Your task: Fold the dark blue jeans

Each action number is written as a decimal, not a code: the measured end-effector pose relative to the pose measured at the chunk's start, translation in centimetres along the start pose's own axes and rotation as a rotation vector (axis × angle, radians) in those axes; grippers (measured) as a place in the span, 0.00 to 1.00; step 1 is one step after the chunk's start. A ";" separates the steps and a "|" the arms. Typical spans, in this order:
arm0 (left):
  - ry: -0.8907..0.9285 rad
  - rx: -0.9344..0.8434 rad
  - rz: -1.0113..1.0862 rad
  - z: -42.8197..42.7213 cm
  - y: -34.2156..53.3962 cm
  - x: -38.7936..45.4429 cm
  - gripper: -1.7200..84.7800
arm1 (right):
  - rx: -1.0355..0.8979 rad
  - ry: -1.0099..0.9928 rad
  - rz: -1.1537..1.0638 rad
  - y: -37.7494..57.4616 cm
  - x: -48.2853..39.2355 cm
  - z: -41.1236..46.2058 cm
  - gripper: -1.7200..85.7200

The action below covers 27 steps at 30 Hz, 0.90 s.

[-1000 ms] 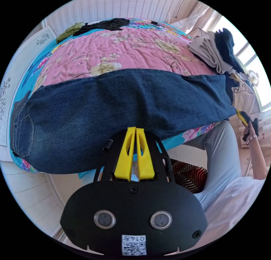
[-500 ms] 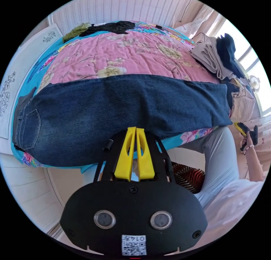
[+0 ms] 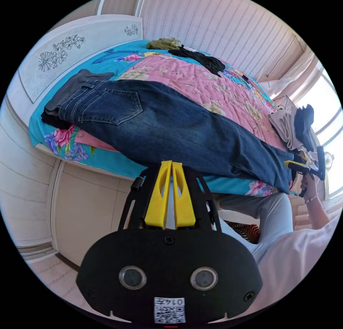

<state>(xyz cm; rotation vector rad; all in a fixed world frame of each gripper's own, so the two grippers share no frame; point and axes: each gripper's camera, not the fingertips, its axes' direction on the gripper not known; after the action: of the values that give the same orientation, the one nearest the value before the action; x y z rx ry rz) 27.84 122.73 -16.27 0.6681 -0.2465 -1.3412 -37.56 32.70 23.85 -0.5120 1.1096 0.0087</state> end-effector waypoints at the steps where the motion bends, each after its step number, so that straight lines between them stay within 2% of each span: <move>1: 0.000 0.009 0.015 -0.1 0.0 0.0 0.01 | -0.015 0.000 -0.041 -1.6 -1.6 0.5 0.02; 5: 0.072 0.026 0.130 0.0 -0.4 1.5 0.01 | -0.076 0.016 -0.251 -10.8 -11.3 2.7 0.02; 10: 0.290 -0.016 0.349 3.0 -1.2 9.6 0.01 | -0.140 0.061 -0.390 -20.0 -18.2 3.6 0.02; 16: 0.228 -0.140 0.387 9.0 -0.8 15.9 0.01 | -0.212 0.206 -0.460 -32.5 -24.2 5.7 0.01; 18: 0.220 -0.157 0.375 11.1 -0.4 15.8 0.01 | -0.338 0.243 -0.458 -36.4 -25.6 9.4 0.01; 19: 0.255 -0.151 0.346 11.4 -0.4 15.2 0.01 | -0.395 0.243 -0.444 -37.1 -25.8 10.8 0.01; 21: 0.285 -0.168 0.328 11.6 -0.6 14.8 0.01 | -0.370 0.241 -0.372 -39.7 -26.4 11.6 0.01; 27: 0.260 -0.144 0.393 9.3 -0.8 15.9 0.01 | -0.482 0.133 -0.404 -46.4 -28.0 10.6 0.01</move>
<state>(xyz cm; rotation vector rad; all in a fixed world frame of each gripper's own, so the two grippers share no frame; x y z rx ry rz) 26.01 104.74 -12.63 0.6270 -0.0643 -0.8768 -29.46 2.70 69.50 -1.1768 1.1177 -0.1146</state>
